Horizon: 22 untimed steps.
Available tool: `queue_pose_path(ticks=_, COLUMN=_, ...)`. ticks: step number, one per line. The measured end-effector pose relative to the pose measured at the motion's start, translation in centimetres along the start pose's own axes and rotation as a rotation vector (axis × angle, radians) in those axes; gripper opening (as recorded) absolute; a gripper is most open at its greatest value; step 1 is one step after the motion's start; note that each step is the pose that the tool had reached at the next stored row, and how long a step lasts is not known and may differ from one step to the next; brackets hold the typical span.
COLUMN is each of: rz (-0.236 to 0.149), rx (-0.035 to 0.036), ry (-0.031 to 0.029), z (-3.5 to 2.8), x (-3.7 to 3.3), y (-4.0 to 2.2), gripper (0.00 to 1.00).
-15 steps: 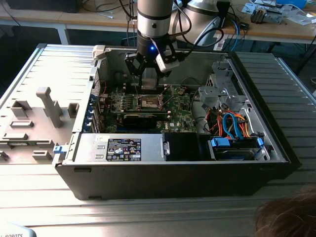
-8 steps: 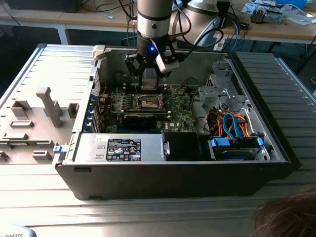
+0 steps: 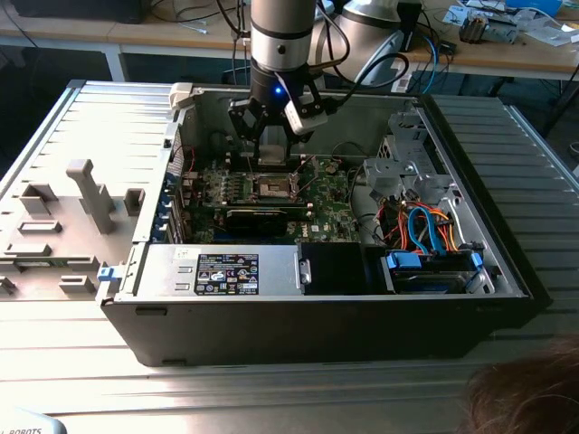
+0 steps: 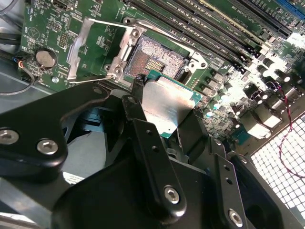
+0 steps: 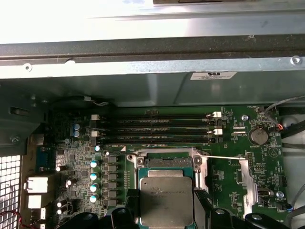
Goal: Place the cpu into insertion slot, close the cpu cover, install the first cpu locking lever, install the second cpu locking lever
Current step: 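Place the cpu into insertion slot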
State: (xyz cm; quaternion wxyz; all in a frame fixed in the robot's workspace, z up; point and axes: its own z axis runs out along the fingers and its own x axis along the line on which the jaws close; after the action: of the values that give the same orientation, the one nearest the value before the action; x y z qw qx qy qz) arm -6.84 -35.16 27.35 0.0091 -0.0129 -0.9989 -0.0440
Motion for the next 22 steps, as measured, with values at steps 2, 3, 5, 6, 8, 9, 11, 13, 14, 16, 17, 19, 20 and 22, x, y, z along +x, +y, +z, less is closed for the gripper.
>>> queue_pose_path(ticks=2, rz=0.0, rx=0.0, ry=-0.0001, z=0.02, x=0.03, y=0.0, gripper=0.54)
queue_pose_path(ticks=3, rz=0.0, rx=0.0, ry=0.0, z=0.04, x=0.05, y=-0.01, gripper=0.54)
queue_pose_path(ticks=5, rz=0.0, rx=0.0, ry=0.0, z=0.06, x=0.07, y=-0.01, gripper=0.54)
queue_pose_path(ticks=6, rz=0.0, rx=0.0, ry=0.0, z=0.08, x=0.08, y=-0.01, gripper=0.54)
queue_pose_path(ticks=8, rz=0.0, rx=0.0, ry=0.0, z=0.11, x=0.1, y=-0.01, gripper=0.54)
queue_pose_path(ticks=9, rz=0.0, rx=0.0, ry=0.0, z=0.11, x=0.11, y=-0.01, gripper=0.54)
queue_pose_path(ticks=11, rz=0.0, rx=-0.0001, ry=-0.0001, z=0.14, x=0.12, y=-0.02, gripper=0.54)
queue_pose_path(ticks=13, rz=0.0, rx=0.0, ry=0.0, z=0.17, x=0.12, y=-0.02, gripper=0.54)
queue_pose_path(ticks=14, rz=0.0, rx=0.0, ry=0.0, z=0.18, x=0.13, y=-0.02, gripper=0.54)
queue_pose_path(ticks=16, rz=0.0, rx=0.0, ry=-0.0001, z=0.21, x=0.15, y=-0.02, gripper=0.54)
queue_pose_path(ticks=17, rz=0.0, rx=0.0, ry=0.0, z=0.23, x=0.16, y=-0.02, gripper=0.54)
queue_pose_path(ticks=19, rz=0.0, rx=0.0, ry=0.0, z=0.26, x=0.18, y=-0.03, gripper=0.54)
queue_pose_path(ticks=20, rz=0.0, rx=-0.0001, ry=0.0, z=0.28, x=0.2, y=-0.03, gripper=0.54)
queue_pose_path(ticks=22, rz=0.0, rx=0.0, ry=0.0, z=0.3, x=0.21, y=-0.03, gripper=0.54)
